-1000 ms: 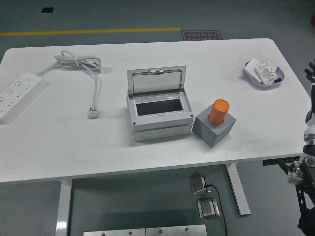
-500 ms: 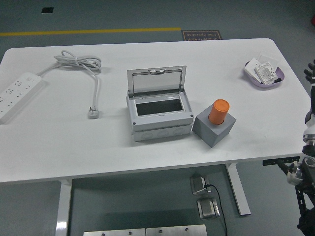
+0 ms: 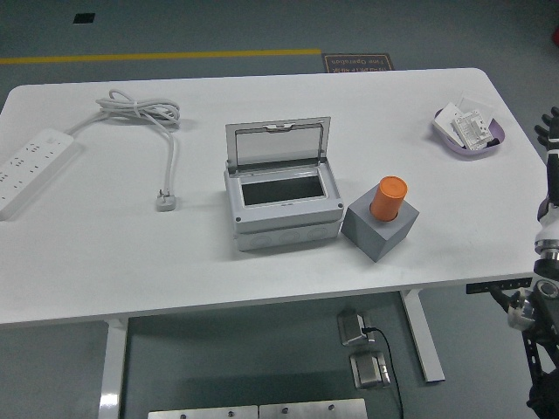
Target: Fetch the battery,place it into the box,close the lid of the box
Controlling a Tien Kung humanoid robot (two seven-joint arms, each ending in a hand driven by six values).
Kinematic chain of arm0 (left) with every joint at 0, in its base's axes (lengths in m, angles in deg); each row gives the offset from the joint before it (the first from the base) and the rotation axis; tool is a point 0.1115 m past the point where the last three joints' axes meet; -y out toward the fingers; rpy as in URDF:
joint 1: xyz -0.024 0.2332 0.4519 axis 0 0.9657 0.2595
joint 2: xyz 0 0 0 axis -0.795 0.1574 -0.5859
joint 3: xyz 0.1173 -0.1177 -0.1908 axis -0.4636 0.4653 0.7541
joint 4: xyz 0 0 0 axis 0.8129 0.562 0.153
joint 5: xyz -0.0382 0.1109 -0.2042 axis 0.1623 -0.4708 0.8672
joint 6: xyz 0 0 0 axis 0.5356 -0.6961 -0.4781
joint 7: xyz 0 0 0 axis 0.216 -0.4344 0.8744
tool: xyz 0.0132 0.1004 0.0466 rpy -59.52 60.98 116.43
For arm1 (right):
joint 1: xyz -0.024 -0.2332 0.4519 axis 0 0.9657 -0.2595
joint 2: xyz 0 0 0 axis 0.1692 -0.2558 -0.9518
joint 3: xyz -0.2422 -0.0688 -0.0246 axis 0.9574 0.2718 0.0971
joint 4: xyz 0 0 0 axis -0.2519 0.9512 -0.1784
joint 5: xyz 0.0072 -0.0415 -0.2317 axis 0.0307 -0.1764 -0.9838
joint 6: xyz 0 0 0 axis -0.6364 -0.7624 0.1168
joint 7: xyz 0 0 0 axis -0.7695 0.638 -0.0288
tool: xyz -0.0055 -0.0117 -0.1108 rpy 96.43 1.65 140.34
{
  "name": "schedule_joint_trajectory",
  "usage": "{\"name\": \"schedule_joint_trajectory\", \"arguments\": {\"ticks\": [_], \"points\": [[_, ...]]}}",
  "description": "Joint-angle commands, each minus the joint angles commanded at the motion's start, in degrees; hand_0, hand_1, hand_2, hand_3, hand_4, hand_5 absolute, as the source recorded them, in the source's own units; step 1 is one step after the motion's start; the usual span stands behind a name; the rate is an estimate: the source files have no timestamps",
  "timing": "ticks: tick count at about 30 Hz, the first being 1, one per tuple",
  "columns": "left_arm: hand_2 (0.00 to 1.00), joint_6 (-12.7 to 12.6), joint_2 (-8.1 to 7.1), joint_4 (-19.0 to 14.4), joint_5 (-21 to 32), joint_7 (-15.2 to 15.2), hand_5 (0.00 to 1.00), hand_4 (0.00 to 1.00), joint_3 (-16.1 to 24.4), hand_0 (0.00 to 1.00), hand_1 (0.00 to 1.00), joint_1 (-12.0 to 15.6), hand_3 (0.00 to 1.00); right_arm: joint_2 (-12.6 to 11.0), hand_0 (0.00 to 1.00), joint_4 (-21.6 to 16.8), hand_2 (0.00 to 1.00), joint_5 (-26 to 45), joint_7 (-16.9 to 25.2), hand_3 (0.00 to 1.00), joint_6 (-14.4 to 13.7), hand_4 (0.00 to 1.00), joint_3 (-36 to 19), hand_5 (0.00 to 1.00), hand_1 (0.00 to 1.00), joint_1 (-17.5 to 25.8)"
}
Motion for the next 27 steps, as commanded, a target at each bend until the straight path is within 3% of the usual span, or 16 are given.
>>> {"name": "schedule_joint_trajectory", "arguments": {"ticks": [27], "points": [[0.664, -0.20, 0.29, 0.00, 1.56, 0.12, 0.446, 0.726, -0.69, 0.685, 0.678, 0.23, 0.751, -0.19, 0.809, 0.15, 0.772, 0.30, -0.75, 0.786, 0.65, 0.940, 1.62, 0.856, 0.744, -1.15]]}}
